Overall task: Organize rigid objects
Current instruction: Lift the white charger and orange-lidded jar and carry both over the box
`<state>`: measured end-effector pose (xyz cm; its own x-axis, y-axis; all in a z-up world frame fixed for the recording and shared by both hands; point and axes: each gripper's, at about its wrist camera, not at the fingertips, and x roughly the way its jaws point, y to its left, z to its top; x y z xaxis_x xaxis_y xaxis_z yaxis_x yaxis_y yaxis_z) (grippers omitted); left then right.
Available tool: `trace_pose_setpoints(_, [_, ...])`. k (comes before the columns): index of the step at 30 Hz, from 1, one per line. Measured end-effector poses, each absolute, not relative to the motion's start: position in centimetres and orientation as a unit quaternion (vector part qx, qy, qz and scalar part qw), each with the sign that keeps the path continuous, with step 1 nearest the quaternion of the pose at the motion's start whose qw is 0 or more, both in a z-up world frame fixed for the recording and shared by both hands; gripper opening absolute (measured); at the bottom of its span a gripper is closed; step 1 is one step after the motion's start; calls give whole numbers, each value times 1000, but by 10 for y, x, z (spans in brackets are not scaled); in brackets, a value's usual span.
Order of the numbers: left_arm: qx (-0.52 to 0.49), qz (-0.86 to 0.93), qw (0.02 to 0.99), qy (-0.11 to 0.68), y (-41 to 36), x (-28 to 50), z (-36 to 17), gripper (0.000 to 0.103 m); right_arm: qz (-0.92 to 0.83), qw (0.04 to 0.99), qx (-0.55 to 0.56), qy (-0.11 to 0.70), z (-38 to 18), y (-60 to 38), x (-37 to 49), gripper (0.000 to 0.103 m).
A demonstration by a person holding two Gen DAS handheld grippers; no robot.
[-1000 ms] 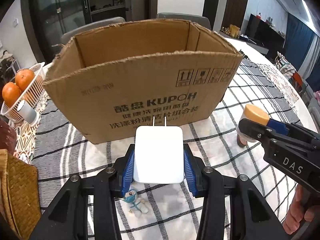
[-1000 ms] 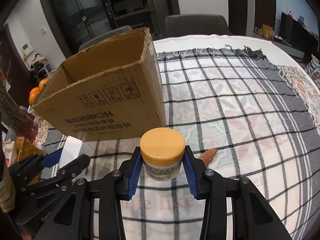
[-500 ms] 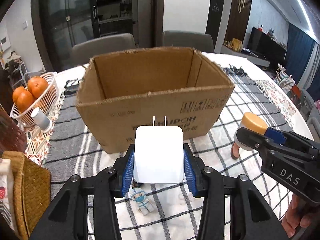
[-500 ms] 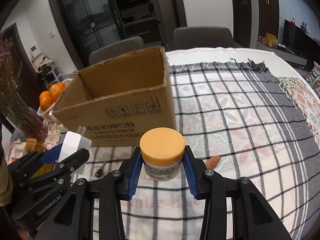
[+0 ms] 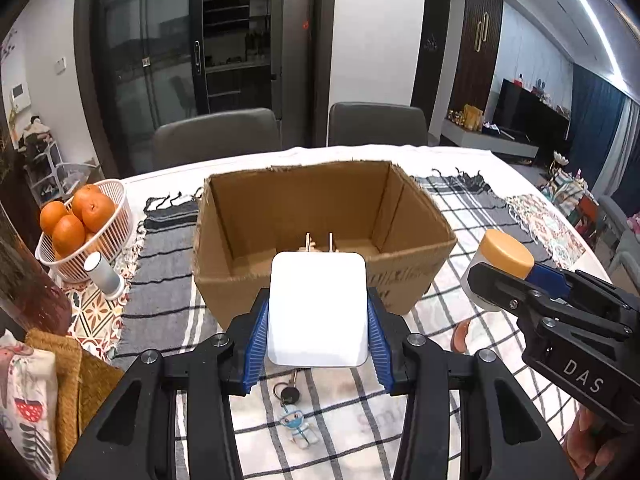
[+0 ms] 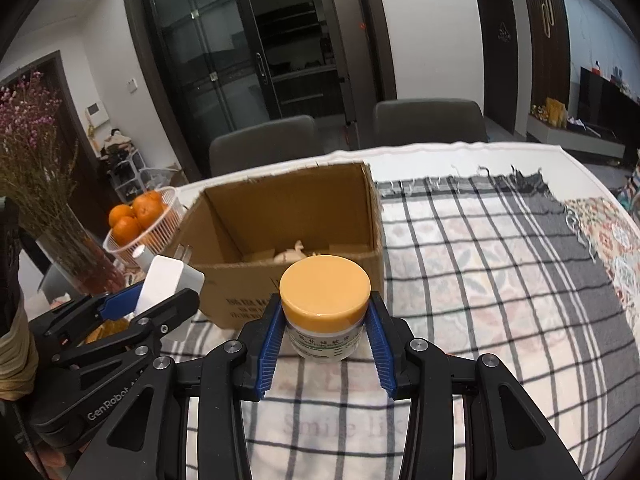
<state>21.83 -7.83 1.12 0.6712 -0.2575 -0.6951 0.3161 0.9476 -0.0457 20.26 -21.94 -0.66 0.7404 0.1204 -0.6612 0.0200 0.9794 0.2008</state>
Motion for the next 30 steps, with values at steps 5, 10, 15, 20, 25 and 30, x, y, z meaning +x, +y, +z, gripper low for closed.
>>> trace_pose_setpoints(5, [34, -153, 917, 367, -76, 227, 21, 44, 30, 933, 94, 346, 6, -218, 210, 42])
trace_pose_setpoints(10, [35, -149, 921, 359, -75, 236, 31, 44, 37, 936, 94, 338, 15, -217, 221, 42])
trace_pose_setpoints(15, [38, -143, 923, 354, -74, 246, 38, 44, 40, 938, 93, 333, 21, -216, 231, 42])
trace_pose_setpoints(20, [37, -137, 923, 359, -71, 262, 38, 44, 41, 938, 88, 333, 25, -213, 247, 42])
trace_pose_setpoints(25, [38, -133, 919, 369, -69, 280, 35, 44, 45, 935, 85, 342, 23, -210, 265, 42])
trace_pose_setpoints(30, [45, -127, 916, 378, -69, 295, 28, 44, 44, 930, 83, 355, 17, -209, 279, 42])
